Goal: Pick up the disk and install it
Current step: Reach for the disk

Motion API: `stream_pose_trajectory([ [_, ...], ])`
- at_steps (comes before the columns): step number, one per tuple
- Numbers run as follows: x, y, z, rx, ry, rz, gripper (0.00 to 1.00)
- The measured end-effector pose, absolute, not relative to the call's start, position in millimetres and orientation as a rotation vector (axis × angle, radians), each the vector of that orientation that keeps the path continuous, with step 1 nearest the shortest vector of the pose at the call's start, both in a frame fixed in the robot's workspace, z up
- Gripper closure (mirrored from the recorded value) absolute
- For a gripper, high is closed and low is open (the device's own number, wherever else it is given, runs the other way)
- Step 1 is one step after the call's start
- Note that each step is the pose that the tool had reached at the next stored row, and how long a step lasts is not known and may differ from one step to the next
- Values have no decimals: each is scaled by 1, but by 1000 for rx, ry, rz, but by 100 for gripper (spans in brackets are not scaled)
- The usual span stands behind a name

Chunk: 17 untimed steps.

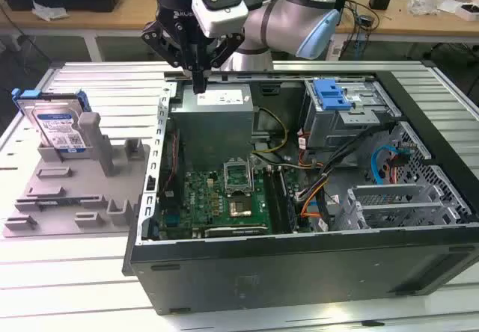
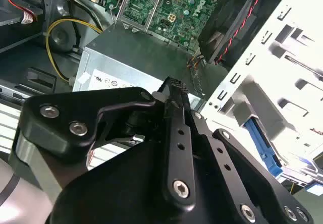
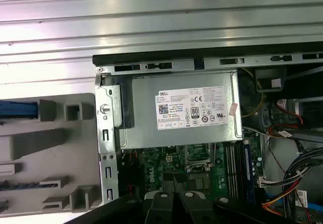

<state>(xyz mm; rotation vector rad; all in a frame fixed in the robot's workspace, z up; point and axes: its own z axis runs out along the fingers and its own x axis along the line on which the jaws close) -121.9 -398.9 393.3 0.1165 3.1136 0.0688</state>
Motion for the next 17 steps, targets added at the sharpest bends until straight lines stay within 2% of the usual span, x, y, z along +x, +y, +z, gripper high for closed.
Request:
stream_pose_trajectory([
  [17, -127, -397, 393, 117, 3114, 69, 89],
])
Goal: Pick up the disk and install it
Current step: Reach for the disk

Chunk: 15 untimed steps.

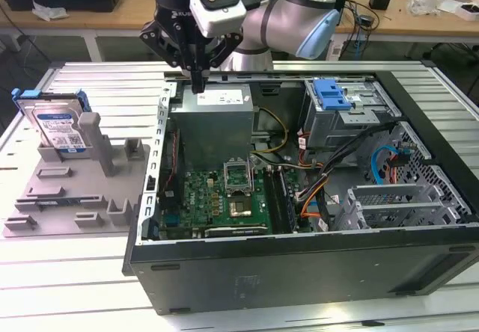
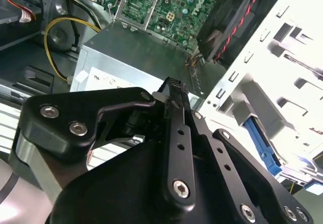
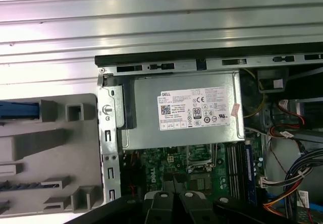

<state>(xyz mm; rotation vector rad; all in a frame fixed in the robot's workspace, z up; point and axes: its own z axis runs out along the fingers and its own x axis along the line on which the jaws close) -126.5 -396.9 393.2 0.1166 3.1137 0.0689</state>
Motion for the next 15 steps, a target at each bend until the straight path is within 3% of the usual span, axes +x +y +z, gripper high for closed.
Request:
stream_pose_trajectory([
  [15, -190, -374, 385, 121, 3113, 69, 89],
])
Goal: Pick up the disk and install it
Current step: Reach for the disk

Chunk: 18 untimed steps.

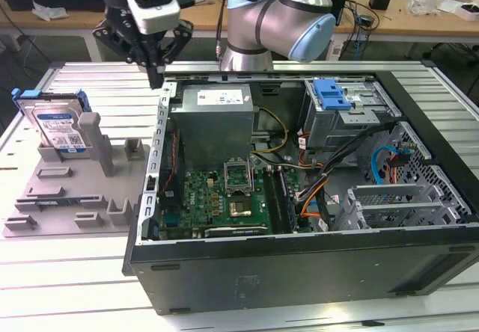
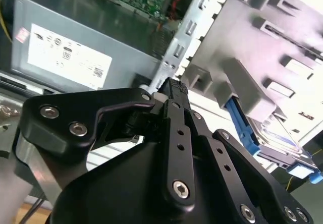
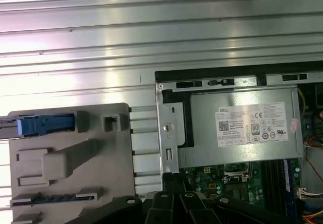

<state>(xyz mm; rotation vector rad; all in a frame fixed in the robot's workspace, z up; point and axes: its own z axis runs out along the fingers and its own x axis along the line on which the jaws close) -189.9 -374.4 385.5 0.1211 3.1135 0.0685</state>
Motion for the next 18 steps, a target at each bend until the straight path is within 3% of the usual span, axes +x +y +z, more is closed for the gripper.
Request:
stream_pose_trajectory([
  [18, -269, -345, 372, 126, 3113, 64, 89],
])
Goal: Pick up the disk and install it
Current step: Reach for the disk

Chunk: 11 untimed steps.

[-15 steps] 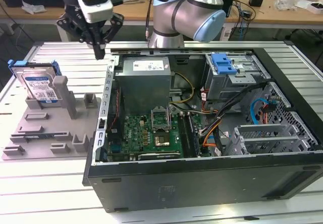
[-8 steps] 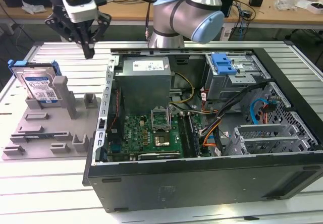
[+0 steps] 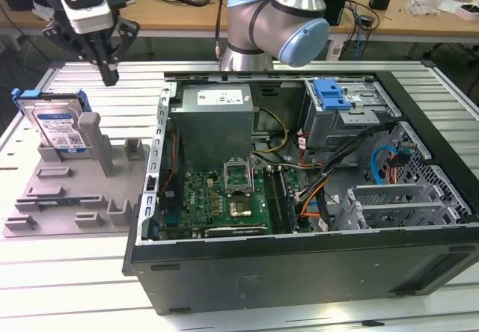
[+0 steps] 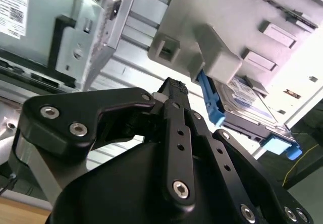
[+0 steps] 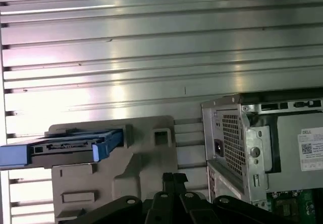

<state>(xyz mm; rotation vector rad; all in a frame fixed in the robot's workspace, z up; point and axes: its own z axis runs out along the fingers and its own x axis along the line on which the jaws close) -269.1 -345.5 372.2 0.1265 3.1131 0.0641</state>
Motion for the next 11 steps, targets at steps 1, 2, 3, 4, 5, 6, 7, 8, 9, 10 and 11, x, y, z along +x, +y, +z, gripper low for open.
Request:
stream_pose_trajectory([
  [1, -273, -344, 371, 127, 3113, 63, 89],
  [2, -277, -343, 371, 127, 3113, 63, 89],
  [3, -280, -342, 370, 127, 3113, 62, 89],
  [4, -283, -341, 370, 127, 3113, 62, 89],
  [5, -290, -338, 369, 127, 3113, 61, 89],
  [6, -294, -337, 369, 127, 3113, 61, 89],
  [7, -297, -336, 369, 127, 3113, 61, 89],
  [8, -302, -334, 369, 127, 3113, 60, 89],
  [9, -305, -333, 369, 127, 3113, 60, 89],
  [10, -309, -331, 368, 127, 3113, 59, 89],
  [11, -313, -330, 368, 128, 3113, 59, 89],
])
